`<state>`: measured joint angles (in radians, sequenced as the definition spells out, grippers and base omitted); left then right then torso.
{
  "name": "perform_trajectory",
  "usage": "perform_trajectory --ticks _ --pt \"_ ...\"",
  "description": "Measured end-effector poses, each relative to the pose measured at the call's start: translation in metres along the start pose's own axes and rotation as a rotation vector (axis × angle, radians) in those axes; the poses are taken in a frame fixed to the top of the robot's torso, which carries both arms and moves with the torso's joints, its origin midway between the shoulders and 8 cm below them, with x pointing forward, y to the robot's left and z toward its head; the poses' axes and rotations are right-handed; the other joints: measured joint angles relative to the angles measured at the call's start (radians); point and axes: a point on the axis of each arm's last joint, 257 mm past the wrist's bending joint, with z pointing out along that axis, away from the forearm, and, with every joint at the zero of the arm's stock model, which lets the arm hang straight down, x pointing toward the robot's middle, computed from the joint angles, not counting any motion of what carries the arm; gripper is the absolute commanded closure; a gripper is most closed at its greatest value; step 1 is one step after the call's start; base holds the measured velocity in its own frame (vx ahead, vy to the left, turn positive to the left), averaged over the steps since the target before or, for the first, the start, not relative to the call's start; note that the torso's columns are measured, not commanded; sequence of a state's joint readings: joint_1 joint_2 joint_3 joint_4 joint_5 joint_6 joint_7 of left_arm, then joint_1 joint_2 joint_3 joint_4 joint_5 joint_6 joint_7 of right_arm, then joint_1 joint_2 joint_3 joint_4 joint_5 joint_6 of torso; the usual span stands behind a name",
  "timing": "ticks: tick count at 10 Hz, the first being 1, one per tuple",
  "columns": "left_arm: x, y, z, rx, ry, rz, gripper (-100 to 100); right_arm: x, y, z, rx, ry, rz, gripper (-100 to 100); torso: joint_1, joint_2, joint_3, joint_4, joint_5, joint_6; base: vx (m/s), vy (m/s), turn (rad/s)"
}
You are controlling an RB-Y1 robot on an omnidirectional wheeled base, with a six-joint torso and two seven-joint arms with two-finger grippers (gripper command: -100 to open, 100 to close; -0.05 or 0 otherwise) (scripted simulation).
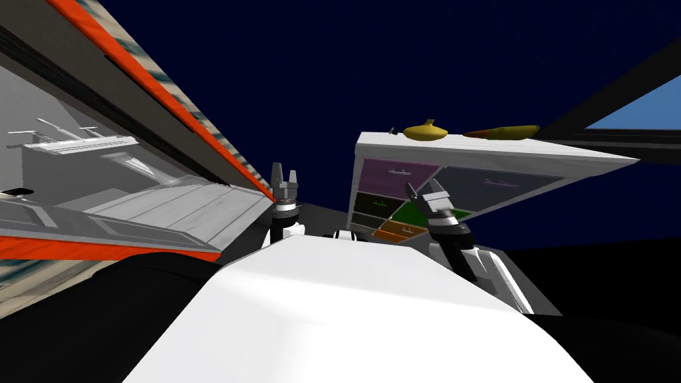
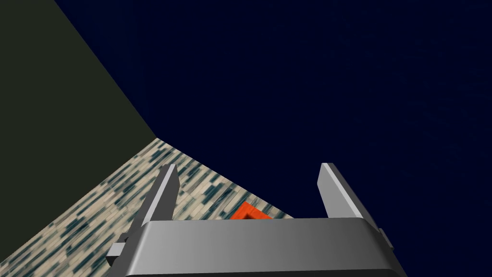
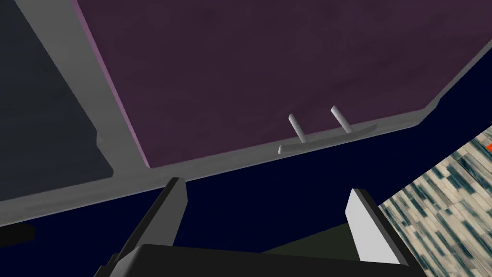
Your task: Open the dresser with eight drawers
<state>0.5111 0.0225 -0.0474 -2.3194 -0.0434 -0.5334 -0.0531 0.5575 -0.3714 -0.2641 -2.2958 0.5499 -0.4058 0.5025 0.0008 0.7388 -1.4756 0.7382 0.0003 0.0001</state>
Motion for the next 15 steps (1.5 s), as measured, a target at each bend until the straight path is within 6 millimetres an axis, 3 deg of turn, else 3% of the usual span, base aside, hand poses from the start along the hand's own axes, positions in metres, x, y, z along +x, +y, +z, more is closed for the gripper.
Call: perform_trajectory --ticks 7,15 --pt "0.000 0.000 0.000 0.000 0.000 0.000 0 0.027 -0.061 -0.013 0.000 0.184 -0.521 -100 -0.001 -0.001 -0.001 0.000 0.000 0.000 0.048 0.144 -0.090" --pt "0.000 0.000 0.000 0.000 0.000 0.000 0 0.021 -0.127 -0.019 -0.027 0.316 -1.010 -100 -0.001 -0.001 -0.001 0.000 0.000 0.000 0.025 0.112 -0.066"
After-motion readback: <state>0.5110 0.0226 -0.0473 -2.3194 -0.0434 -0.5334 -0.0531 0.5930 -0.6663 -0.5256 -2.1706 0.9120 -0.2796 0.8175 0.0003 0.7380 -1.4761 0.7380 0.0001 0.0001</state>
